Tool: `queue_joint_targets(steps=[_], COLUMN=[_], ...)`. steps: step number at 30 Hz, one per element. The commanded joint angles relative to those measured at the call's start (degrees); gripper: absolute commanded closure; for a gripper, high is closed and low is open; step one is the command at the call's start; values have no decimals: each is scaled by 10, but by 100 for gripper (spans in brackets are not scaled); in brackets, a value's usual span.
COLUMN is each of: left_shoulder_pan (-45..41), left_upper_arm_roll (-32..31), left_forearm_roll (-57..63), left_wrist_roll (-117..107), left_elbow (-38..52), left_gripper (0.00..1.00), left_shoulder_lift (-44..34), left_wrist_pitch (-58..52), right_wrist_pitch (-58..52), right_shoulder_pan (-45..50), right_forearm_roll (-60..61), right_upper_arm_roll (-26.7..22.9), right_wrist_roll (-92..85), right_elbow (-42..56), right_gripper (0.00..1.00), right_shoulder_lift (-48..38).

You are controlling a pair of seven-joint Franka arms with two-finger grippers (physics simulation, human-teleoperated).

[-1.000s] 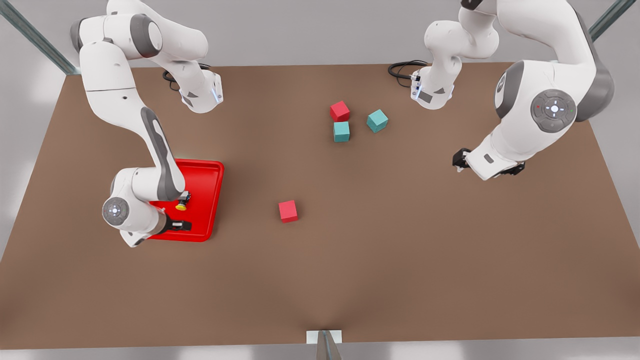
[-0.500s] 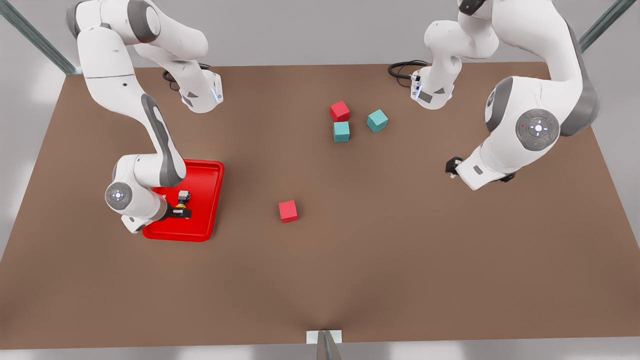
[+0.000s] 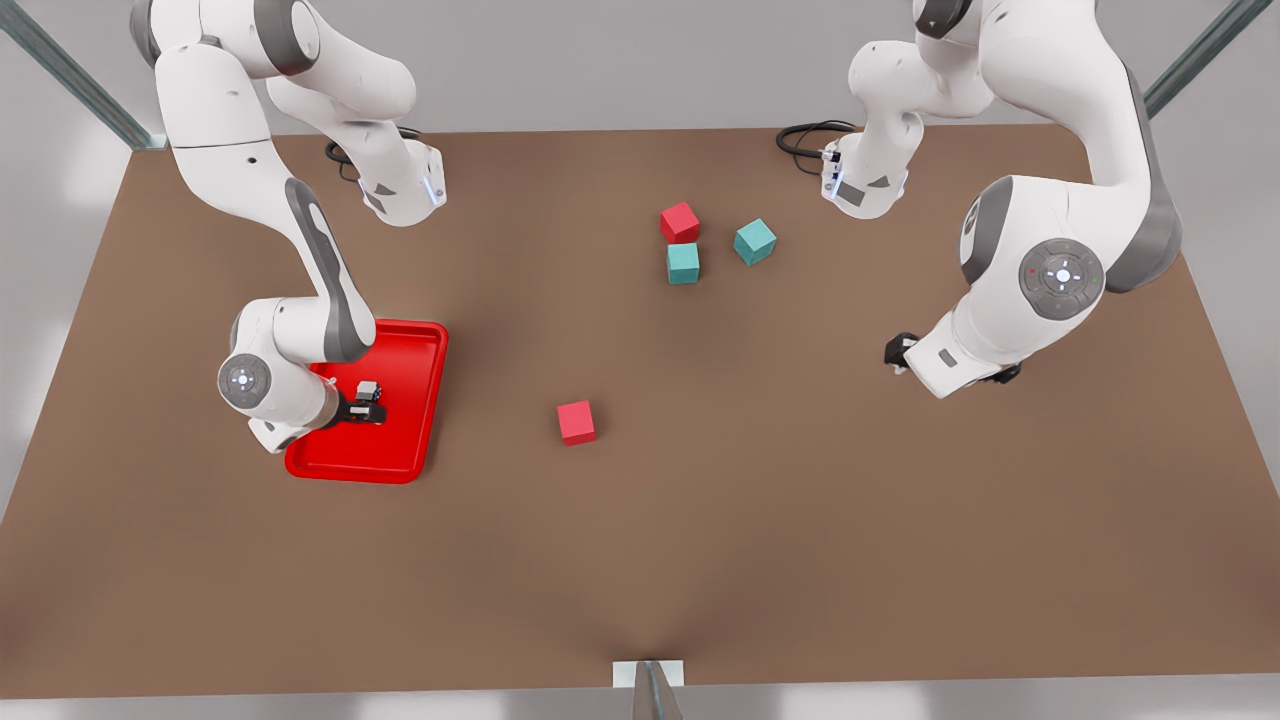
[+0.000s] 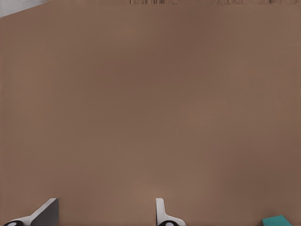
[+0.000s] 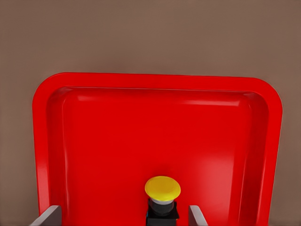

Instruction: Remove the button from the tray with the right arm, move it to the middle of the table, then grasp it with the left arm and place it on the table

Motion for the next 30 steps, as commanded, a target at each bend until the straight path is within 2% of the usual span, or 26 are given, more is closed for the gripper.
queue_joint_targets(steps=[1, 14, 30], left_shoulder_pan=[0, -1, -1], left_upper_arm_roll=[0, -1, -1], left_forearm_roll=[1, 1, 1], left_wrist_roll=[0, 0, 0], left_elbow=[0, 0, 0], left_gripper=[0, 0, 0], left_shoulder_lift=[-1, -1, 3], left_wrist_pitch=[5, 5, 6], right_wrist_pitch=[-1, 23, 31], right_shoulder_pan=[2, 0, -18], right_forearm_roll=[1, 0, -47], right_upper_arm_roll=[0, 0, 0], right_wrist_roll=[0, -7, -13], right_elbow=[-9, -64, -60], right_gripper=[0, 0, 0], right_shoulder_lift=[-8, -18, 38])
